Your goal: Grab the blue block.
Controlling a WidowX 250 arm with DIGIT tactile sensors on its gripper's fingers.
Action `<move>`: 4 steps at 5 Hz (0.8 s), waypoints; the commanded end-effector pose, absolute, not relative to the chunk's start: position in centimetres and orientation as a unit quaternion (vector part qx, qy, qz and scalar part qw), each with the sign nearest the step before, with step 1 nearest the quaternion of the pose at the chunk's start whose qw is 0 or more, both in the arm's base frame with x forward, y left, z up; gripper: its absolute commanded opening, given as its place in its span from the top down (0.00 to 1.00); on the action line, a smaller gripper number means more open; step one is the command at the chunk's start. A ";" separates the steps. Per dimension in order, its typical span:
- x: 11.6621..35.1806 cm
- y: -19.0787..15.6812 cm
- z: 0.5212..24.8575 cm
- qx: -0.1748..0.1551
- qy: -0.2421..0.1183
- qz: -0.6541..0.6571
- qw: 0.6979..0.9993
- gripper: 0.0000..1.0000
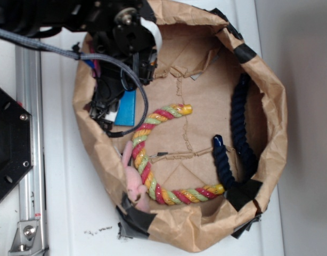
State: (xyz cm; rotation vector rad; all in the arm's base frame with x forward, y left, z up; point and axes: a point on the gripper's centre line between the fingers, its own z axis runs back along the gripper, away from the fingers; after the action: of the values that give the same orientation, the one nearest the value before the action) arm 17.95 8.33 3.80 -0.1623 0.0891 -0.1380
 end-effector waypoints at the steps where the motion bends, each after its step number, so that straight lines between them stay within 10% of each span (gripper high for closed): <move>1: 18.1 6.2 4.4 -0.029 0.010 0.115 0.993 0.00; 4: 19.8 6.2 3.9 -0.016 0.011 0.185 0.983 0.00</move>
State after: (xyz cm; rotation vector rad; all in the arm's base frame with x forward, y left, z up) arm 19.02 6.90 3.69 -0.0382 0.0427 0.3733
